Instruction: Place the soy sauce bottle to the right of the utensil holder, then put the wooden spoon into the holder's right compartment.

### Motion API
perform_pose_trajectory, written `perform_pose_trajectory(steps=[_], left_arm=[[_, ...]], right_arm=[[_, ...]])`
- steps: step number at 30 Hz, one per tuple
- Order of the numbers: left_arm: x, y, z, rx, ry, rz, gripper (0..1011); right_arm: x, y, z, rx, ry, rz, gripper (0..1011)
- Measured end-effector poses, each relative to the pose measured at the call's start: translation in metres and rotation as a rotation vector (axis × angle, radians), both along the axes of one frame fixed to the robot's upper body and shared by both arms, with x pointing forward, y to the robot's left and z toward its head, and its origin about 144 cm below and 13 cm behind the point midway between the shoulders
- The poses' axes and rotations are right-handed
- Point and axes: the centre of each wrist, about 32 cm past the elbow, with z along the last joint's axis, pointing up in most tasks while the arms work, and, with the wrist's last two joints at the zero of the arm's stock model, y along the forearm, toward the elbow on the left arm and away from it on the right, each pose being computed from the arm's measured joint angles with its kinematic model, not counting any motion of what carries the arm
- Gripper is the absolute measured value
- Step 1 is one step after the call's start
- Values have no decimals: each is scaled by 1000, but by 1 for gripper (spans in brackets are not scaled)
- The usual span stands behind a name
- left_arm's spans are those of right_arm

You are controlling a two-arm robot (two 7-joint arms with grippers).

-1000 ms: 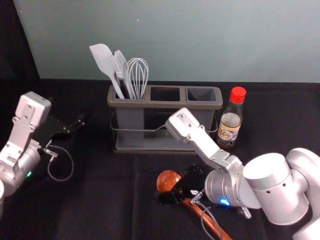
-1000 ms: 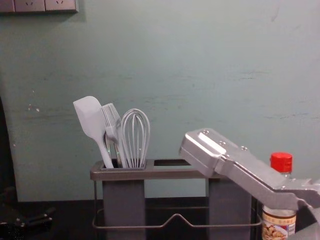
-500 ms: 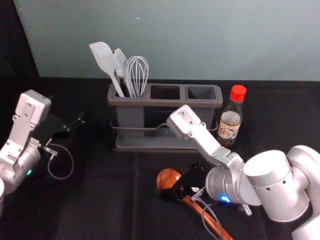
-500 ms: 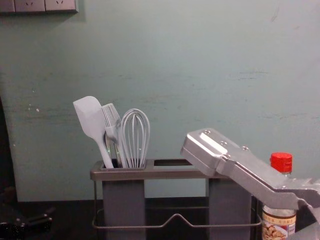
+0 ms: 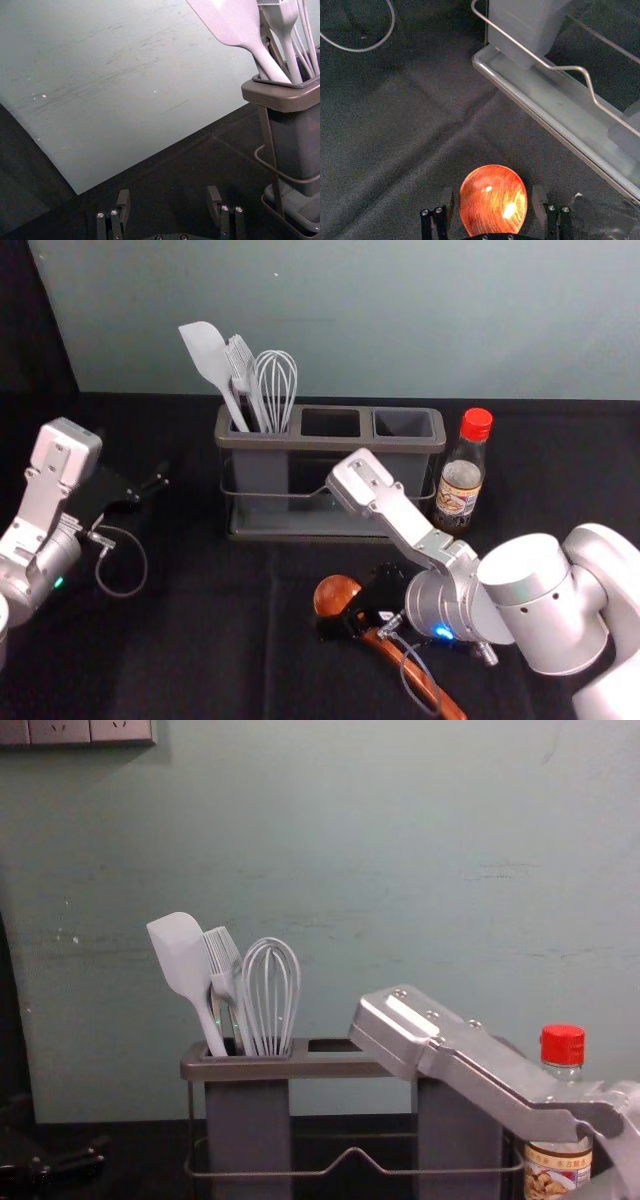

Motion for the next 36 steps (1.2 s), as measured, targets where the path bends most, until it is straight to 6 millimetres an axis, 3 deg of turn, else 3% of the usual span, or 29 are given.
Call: perform_pose_trajectory(steps=[36], left_arm=[[0,0,0,0,0,0,1005]], right_arm=[[3,3,-7,-17,14,3,1003]])
